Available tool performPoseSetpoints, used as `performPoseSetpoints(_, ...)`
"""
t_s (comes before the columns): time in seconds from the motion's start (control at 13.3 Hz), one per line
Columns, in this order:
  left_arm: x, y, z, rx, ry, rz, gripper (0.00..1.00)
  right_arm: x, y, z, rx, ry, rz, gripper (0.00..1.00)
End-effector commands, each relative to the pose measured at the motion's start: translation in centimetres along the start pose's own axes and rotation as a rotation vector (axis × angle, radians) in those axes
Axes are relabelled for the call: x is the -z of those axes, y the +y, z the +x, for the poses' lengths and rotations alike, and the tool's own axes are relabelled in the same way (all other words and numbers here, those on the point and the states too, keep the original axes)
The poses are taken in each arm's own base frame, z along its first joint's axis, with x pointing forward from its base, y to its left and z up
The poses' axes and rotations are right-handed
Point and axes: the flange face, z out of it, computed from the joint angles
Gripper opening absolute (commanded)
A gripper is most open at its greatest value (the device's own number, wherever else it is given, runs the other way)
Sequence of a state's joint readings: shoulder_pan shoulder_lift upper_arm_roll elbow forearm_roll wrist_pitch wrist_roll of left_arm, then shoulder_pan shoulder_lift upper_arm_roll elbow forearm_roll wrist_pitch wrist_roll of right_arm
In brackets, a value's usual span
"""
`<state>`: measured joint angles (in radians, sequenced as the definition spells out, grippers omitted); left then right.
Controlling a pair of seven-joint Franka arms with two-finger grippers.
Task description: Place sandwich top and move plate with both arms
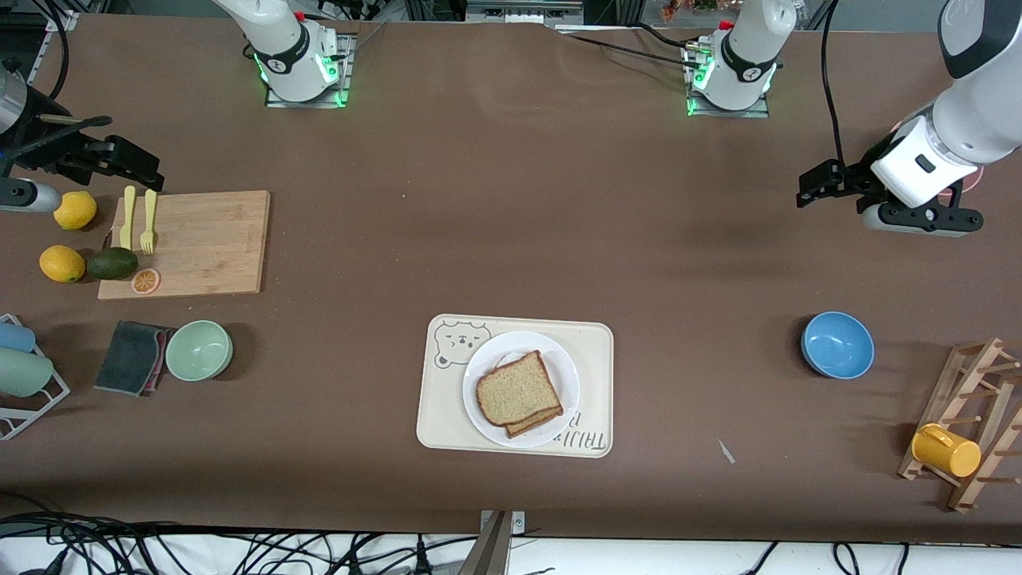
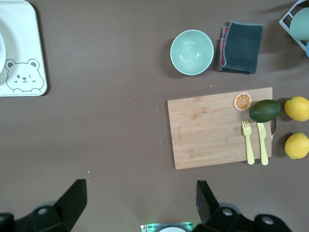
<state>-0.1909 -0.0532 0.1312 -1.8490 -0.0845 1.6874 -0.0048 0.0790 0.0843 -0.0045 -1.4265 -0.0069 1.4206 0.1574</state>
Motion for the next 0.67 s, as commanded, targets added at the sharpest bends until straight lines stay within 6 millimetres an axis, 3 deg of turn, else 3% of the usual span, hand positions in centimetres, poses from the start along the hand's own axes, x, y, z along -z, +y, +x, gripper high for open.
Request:
performPoseSetpoints(0.0,7.9,-2.4,-2.4,0.041,-0.007,0.120,1.00,0.6,1.7,0.2,-0.022,-0.004,0.006,1.00)
performPoseSetpoints(0.6,5.4,-2.5,-1.3,0.041,-0.022,0.128,0.99,0.5,1.1,0.2,-0.027,-0.001,0.006,1.00)
